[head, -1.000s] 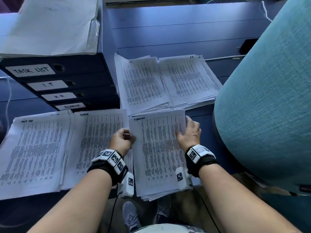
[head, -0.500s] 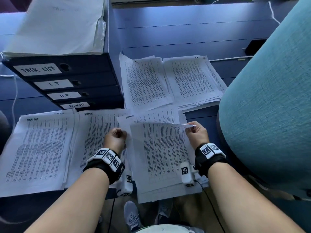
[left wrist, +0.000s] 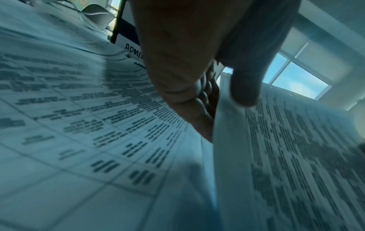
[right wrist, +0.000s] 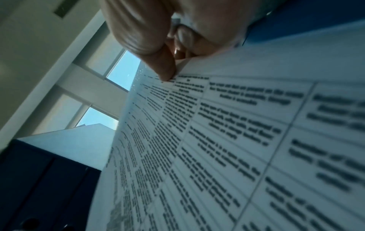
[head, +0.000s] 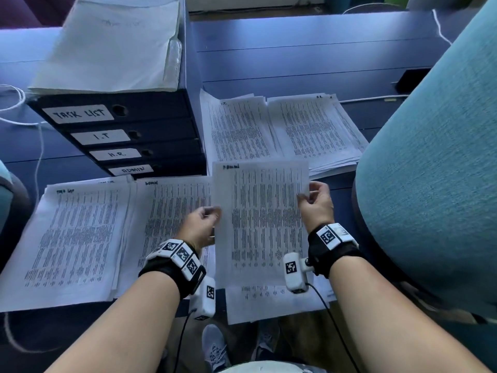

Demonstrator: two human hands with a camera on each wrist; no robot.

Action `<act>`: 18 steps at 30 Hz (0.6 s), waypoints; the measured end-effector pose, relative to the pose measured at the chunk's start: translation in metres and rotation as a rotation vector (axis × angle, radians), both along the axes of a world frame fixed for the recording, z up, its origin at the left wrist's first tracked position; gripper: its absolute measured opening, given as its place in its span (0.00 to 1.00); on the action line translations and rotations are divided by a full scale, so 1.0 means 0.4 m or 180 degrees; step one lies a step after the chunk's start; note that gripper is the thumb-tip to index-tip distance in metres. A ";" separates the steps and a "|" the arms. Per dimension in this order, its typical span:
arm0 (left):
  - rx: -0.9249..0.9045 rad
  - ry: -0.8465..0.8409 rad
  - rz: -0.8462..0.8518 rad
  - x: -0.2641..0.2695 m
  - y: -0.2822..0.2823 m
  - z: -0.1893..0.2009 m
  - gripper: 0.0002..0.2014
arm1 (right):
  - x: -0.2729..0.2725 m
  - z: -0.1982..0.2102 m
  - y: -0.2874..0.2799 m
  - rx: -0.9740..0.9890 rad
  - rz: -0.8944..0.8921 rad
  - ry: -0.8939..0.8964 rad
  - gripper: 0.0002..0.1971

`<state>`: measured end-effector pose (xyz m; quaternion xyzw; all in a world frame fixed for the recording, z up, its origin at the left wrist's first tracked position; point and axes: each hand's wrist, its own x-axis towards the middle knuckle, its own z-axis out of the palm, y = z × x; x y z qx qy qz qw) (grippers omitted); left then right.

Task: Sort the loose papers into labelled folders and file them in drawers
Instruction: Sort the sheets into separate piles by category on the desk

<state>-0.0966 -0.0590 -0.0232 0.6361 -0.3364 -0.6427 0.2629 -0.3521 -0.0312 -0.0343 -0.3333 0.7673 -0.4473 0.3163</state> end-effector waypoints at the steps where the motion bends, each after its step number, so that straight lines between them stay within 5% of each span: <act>1: -0.0047 -0.0116 -0.0195 0.010 0.005 -0.003 0.12 | 0.009 0.005 -0.005 -0.0031 0.0022 -0.0021 0.14; 6: -0.0602 -0.0974 -0.0093 0.061 0.010 -0.005 0.05 | 0.072 0.003 -0.007 0.0382 0.0957 -0.0212 0.18; 14: -0.0742 -0.1308 0.0700 0.221 0.021 0.007 0.30 | 0.237 0.025 -0.007 0.0274 0.1624 0.0193 0.29; 18: -0.0691 -0.1945 0.0362 0.291 0.042 -0.001 0.26 | 0.323 0.006 0.010 0.0414 0.1785 0.0434 0.21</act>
